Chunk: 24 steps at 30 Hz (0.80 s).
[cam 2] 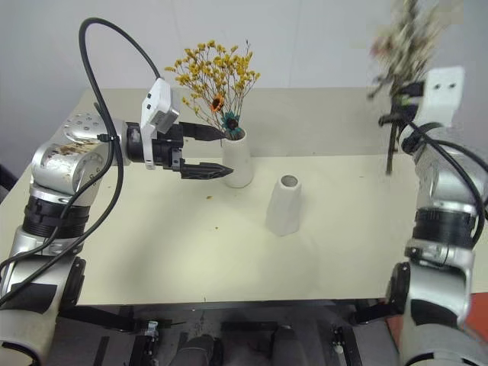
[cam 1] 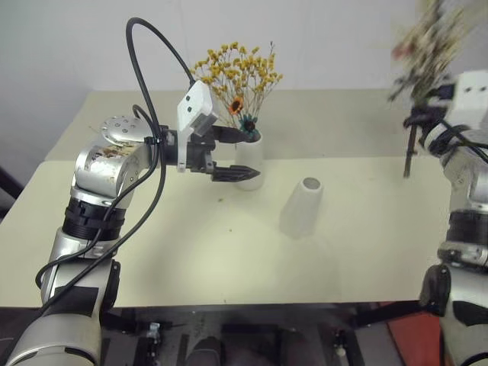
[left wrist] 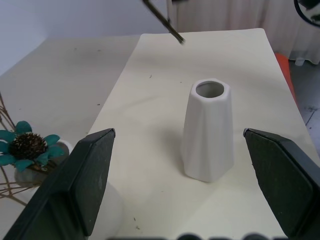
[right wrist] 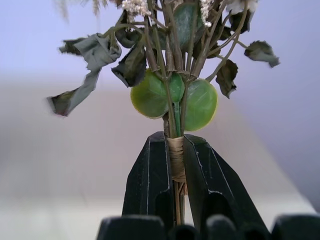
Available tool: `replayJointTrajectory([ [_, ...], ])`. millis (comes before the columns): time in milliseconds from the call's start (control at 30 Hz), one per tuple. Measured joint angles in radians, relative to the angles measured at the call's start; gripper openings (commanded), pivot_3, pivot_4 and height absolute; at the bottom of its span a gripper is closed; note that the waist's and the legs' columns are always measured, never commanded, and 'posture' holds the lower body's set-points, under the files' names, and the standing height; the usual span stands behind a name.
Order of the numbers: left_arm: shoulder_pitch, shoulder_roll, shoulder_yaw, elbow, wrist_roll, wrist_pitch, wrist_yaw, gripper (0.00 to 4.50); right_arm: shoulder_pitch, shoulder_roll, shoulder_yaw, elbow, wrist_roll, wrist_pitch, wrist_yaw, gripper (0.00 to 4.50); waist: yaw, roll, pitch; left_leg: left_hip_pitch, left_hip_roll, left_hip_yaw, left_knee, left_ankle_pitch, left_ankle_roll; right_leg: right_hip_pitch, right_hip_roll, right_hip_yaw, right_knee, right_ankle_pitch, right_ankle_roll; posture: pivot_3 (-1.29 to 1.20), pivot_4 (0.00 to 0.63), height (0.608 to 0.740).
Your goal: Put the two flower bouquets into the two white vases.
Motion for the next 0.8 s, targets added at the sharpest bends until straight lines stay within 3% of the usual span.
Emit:
replayJointTrajectory([
  [133, -0.027, -0.014, 0.001, 0.049, 0.004, -0.037, -0.002, 4.50, 0.044, 0.124, -0.082, -0.300, 0.182, -0.061, -0.002, 0.20, 0.000, 0.000, 0.000, 0.001, 0.000, 0.000, 0.000, 0.000, 0.000, 0.001, 0.000, 0.000, -0.002, 0.000, 0.000, 0.00, 0.150, 0.740],
  [367, -0.039, -0.026, 0.002, 0.076, 0.004, -0.073, -0.007, 4.50, 0.138, 0.235, -0.079, -0.548, 0.447, -0.062, 0.010, 0.20, 0.000, 0.001, -0.001, 0.002, 0.000, 0.000, 0.000, 0.000, 0.001, 0.002, 0.000, -0.001, 0.000, 0.000, -0.001, 0.00, 0.150, 0.740],
  [800, -0.038, -0.025, 0.004, 0.081, 0.003, -0.073, -0.003, 4.50, 0.308, 0.250, 0.049, -0.626, 0.526, -0.063, -0.004, 0.20, 0.000, 0.001, -0.001, 0.002, 0.000, 0.000, 0.000, 0.001, 0.001, 0.002, 0.001, 0.000, -0.001, 0.000, -0.001, 0.00, 0.150, 0.740],
])
